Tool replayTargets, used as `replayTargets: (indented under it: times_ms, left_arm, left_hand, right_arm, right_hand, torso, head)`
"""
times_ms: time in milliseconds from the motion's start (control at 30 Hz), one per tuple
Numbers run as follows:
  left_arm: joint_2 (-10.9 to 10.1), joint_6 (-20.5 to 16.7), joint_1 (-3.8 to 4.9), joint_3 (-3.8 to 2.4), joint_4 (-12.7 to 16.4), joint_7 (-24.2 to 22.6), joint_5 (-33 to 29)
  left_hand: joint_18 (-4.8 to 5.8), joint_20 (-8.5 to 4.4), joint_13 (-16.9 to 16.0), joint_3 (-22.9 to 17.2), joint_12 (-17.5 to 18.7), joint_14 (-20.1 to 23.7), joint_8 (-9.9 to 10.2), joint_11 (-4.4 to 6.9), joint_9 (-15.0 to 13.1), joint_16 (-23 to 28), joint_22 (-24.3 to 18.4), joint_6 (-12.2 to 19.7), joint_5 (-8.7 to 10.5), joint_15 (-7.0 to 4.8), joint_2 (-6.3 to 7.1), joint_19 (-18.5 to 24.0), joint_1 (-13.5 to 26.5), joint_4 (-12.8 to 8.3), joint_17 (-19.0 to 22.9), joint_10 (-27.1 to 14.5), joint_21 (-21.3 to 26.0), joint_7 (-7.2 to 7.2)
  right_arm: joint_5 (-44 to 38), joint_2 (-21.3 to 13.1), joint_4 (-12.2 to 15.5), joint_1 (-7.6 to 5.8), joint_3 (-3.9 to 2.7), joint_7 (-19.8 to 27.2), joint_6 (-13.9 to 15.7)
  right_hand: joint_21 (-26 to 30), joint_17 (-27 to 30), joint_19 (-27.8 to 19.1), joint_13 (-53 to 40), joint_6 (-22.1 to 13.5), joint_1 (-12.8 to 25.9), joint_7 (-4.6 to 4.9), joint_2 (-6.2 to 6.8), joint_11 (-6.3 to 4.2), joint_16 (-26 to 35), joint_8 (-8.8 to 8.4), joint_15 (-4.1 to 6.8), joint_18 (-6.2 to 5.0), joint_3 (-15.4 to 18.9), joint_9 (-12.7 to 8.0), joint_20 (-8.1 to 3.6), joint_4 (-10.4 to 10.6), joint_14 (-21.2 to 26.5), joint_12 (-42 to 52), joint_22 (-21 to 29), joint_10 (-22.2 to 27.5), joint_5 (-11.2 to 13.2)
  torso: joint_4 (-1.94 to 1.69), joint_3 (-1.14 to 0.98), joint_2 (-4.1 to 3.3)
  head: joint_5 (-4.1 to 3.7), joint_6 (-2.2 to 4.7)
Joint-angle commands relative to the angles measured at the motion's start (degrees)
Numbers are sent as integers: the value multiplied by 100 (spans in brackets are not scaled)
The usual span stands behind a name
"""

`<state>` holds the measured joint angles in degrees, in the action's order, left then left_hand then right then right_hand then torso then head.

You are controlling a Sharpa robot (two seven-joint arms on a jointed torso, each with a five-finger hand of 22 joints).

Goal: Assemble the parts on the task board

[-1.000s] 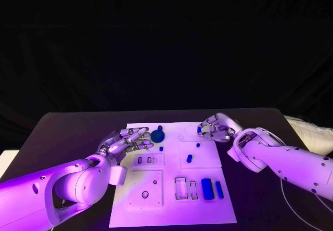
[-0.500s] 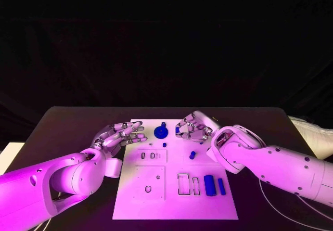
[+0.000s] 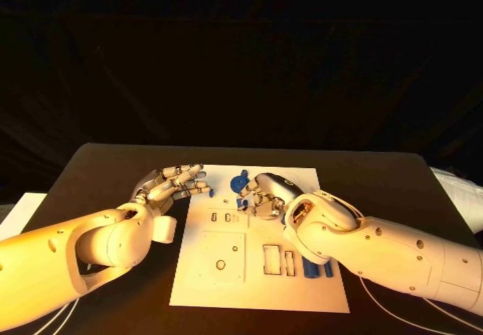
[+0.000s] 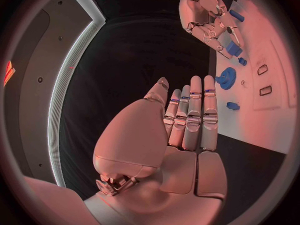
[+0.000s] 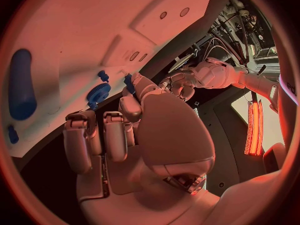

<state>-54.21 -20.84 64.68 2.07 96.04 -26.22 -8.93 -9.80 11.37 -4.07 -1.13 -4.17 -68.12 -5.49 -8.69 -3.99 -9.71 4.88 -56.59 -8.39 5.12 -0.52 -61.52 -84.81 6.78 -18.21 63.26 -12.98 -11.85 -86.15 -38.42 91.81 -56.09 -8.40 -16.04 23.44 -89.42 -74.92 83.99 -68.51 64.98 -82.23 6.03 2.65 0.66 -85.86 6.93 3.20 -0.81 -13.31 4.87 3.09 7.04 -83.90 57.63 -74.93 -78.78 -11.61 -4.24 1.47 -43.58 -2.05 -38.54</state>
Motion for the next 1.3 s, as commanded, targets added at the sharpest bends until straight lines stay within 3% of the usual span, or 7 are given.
replayTargets:
  times_ms: [33,267,367,1300]
  left_arm:
    - [2,18,11,-8,1,-147,-51]
    - [1,13,23,-14,-26,-150,-53]
    - [2,19,25,-14,-29,-144,-53]
    - [36,98,27,-15,5,-3,-53]
  left_hand:
    - [-67,-7,8,10,36,20,34,18,-5,35,-9,8,20,4,-20,-35,-59,-32,-10,-35,26,4]
    - [-67,-8,8,6,35,18,34,19,-5,36,-8,6,20,3,-19,-36,-62,-36,-13,-33,26,4]
    - [-67,-8,8,6,35,18,34,19,-5,36,-8,6,20,3,-19,-36,-62,-36,-13,-33,26,4]
    - [-65,-8,10,3,40,21,41,14,-4,45,-10,12,22,6,-9,-36,-55,-43,-20,-41,29,0]
  right_arm:
    - [-314,68,-39,33,41,-205,-278]
    - [-380,159,-102,66,122,-243,-374]
    - [-402,171,-109,78,138,-250,-393]
    - [-375,275,-269,90,221,-144,-623]
  right_hand:
    - [17,-646,497,111,170,70,-116,-5,-48,34,33,38,41,-24,108,-29,13,-429,-17,-1342,-14,-16]
    - [23,-627,489,120,165,111,-114,13,-46,46,27,36,38,-19,109,-27,16,-425,-36,-1330,-8,-1]
    - [23,-624,488,120,164,118,-114,18,-45,48,26,36,38,-18,109,-27,16,-424,-37,-1329,-8,1]
    - [32,-598,477,133,137,219,-100,99,-36,68,1,29,34,4,106,-21,13,-419,-75,-1311,7,4]
  torso:
    - [-5,10,-1]
    - [22,-19,-3]
    - [19,-11,-6]
    - [10,-10,2]
  head:
    - [49,-32]
    - [88,-58]
    - [89,-79]
    - [133,-139]
